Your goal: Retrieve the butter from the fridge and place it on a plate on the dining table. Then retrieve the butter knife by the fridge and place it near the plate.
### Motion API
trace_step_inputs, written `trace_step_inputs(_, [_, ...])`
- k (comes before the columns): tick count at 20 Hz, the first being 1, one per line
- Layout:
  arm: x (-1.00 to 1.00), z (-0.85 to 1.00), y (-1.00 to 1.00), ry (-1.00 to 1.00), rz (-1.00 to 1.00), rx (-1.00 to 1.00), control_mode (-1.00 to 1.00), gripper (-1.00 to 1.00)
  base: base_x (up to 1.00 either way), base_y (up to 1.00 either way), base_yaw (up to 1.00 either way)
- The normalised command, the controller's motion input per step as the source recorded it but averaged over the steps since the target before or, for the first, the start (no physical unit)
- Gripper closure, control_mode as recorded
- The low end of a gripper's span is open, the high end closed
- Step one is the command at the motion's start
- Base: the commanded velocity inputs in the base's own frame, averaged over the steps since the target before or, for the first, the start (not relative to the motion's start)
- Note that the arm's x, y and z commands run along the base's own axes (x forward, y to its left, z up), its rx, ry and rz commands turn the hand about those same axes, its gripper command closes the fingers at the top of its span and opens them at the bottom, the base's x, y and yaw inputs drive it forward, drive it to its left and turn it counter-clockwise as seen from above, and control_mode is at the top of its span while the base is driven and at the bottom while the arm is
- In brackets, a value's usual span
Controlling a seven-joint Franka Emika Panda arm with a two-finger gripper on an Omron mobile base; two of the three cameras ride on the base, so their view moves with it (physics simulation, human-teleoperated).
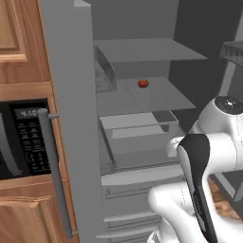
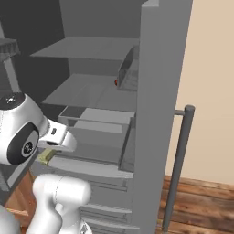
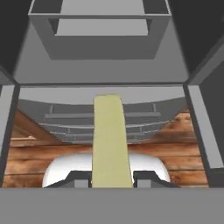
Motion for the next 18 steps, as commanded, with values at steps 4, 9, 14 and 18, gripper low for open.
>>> trace_step_inputs(4, [0.00,0.00,0.00,0.00,0.00,0.00,1.00,1.00,-0.93,0.00,-0.01])
trace_step_inputs(9, [0.00,0.00,0.00,0.00,0.00,0.00,1.00,1.00,-0.84,0.00,0.00])
trace_step_inputs(14, [0.00,0.00,0.00,0.00,0.00,0.00,1.00,1.00,-0.76,0.00,0.00])
trace_step_inputs(18, [0.00,0.00,0.00,0.00,0.00,0.00,1.00,1.00,-0.68,0.00,0.14])
